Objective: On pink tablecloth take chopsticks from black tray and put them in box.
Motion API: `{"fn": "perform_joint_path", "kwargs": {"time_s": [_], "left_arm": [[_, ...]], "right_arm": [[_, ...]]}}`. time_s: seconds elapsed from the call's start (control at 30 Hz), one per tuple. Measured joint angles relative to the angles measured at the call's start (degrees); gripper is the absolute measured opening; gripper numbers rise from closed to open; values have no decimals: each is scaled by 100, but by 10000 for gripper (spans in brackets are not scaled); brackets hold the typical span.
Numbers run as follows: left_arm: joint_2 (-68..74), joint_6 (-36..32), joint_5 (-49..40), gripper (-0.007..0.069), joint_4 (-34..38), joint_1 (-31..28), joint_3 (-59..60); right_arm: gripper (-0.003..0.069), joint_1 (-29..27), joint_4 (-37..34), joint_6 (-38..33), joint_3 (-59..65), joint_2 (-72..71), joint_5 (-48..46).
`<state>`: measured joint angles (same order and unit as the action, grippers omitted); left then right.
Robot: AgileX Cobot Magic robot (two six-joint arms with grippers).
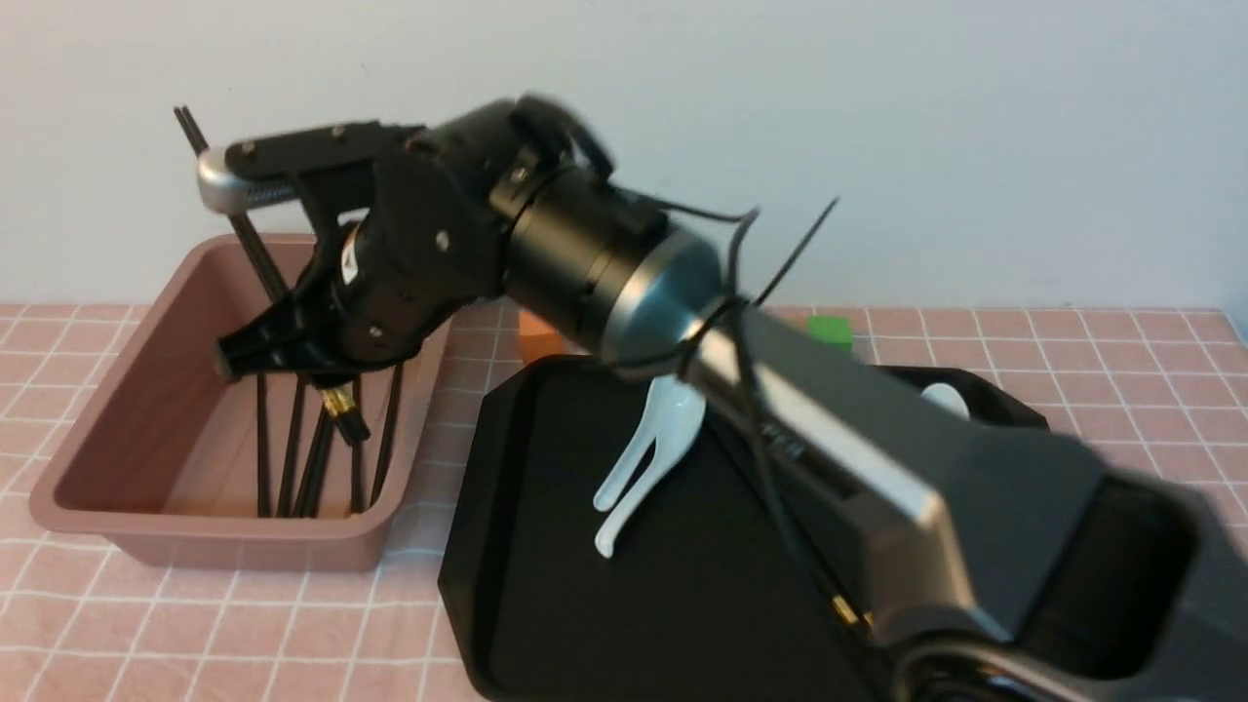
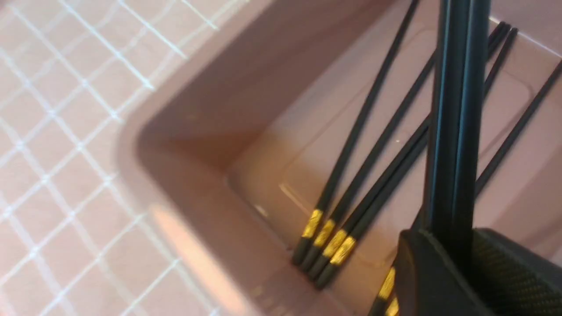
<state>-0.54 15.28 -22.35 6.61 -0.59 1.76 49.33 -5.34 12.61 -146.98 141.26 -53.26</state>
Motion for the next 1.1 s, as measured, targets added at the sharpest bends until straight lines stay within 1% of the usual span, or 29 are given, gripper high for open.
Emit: {"fn": "perform_joint_path", "kwargs": {"time_s": [0.13, 0.2, 0.27, 0.3, 0.33, 0.43, 0.5, 0.53, 0.57, 0.6, 0.63, 0.67, 0.7, 0.73, 0.77, 0.8, 0.83, 0.87, 0.9, 0.93, 0.97, 1.03, 1.07, 1.1], "left_arm": [[0, 0, 0, 213, 0, 0, 0], [0, 0, 0, 216, 0, 0, 0], [0, 0, 0, 218, 0, 0, 0], [0, 0, 0, 218, 0, 0, 0], [0, 0, 0, 218, 0, 0, 0], [0, 0, 0, 218, 0, 0, 0], [0, 0, 0, 218, 0, 0, 0], [0, 0, 0, 218, 0, 0, 0], [0, 0, 0, 218, 0, 0, 0], [0, 0, 0, 218, 0, 0, 0], [0, 0, 0, 218, 0, 0, 0], [0, 0, 0, 219, 0, 0, 0], [0, 0, 0, 219, 0, 0, 0], [0, 0, 0, 219, 0, 0, 0], [0, 0, 0, 219, 0, 0, 0], [0, 0, 0, 219, 0, 0, 0], [0, 0, 0, 219, 0, 0, 0], [0, 0, 0, 219, 0, 0, 0], [0, 0, 0, 219, 0, 0, 0], [0, 0, 0, 222, 0, 0, 0], [0, 0, 0, 223, 0, 0, 0], [0, 0, 0, 226, 0, 0, 0], [0, 0, 0, 228, 0, 0, 0], [0, 0, 0, 229, 0, 0, 0]], "right_arm": [[144, 0, 119, -7, -142, 321, 150], [159, 0, 146, -9, -145, 344, 205], [221, 0, 146, -9, -157, 344, 261], [221, 0, 146, -9, -165, 344, 270], [279, 0, 146, -9, -186, 334, 288], [386, 0, 146, -9, -190, 234, 87], [424, 0, 146, -19, -190, 70, -189], [428, 0, 146, -19, -190, 46, -221], [438, 0, 146, -37, -190, -235, -591], [438, 0, 146, -47, -190, -270, -639], [437, 0, 152, -95, -190, -472, -904], [428, 0, 150, -207, -190, -826, -1374], [421, 0, 150, -285, -190, -962, -1523], [398, 0, 150, -392, -190, -1278, -1743], [395, 0, 150, -409, -190, -1278, -1743], [359, 0, 168, -533, -172, -1686, -1856], [338, 0, 168, -572, -135, -1876, -1869], [295, 0, 168, -610, -25, -2220, -1883], [288, 0, 168, -617, -2, -2220, -1880], [238, 0, 168, -690, 241, -2632, -1892], [223, 0, 168, -704, 279, -2739, -1900], [134, 0, 195, -771, 852, -3312, -1905], [87, 0, 262, -786, 1346, -3735, -1905], [57, 0, 303, -786, 1583, -3922, -1905]]}}
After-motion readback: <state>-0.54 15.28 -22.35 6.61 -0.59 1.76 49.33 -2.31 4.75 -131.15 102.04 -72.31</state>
